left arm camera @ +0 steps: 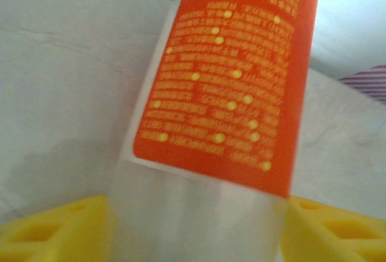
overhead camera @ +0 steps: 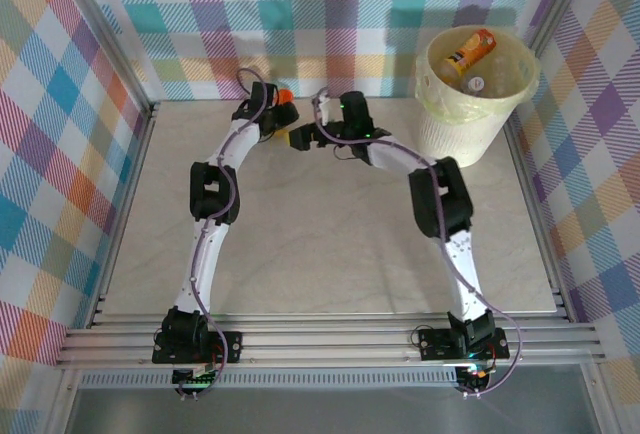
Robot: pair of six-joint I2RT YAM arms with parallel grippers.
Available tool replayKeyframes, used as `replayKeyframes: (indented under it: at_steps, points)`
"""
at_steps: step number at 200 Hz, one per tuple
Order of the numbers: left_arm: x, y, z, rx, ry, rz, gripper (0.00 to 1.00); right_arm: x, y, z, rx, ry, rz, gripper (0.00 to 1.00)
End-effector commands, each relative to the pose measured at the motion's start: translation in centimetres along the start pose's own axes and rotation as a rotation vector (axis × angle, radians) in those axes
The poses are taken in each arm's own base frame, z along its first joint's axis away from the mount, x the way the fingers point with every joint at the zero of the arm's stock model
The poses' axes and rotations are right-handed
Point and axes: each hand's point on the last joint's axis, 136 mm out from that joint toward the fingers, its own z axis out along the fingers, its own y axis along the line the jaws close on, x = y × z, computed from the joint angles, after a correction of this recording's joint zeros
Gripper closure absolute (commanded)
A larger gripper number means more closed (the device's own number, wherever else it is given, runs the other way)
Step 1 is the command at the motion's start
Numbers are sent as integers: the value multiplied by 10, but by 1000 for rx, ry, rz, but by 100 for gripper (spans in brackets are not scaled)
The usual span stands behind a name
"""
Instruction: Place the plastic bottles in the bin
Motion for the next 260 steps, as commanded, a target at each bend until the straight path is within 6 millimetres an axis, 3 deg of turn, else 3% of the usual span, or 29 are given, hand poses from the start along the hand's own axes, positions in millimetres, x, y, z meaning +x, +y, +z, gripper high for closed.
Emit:
replayKeyframes:
  at_steps: [1,37,70,123,157,181,217,246,260]
  points:
    - [42,28,-16,-174,162,45,41,-37,-9,-41,186,-154,-41,0]
    - [57,35,-31,-240,215,109,52,-38,-17,-93,384,-190,-13,0]
    - [75,26,-49,-190,238,131,56,-34,-6,-120,434,-195,7,0]
    - [131,12,-102,-97,257,124,56,-7,16,-162,468,-157,120,0]
    - [176,-26,-143,99,245,134,57,16,29,-188,492,-113,202,0]
    - [198,-66,-184,309,243,136,58,29,34,-204,512,-112,276,0]
    - [222,-117,-244,505,226,248,59,53,45,-218,507,-37,391,0]
    - [234,-155,-284,693,227,281,61,53,73,-217,372,-2,429,0]
    - [233,-173,-303,783,219,291,61,53,76,-220,373,11,467,0]
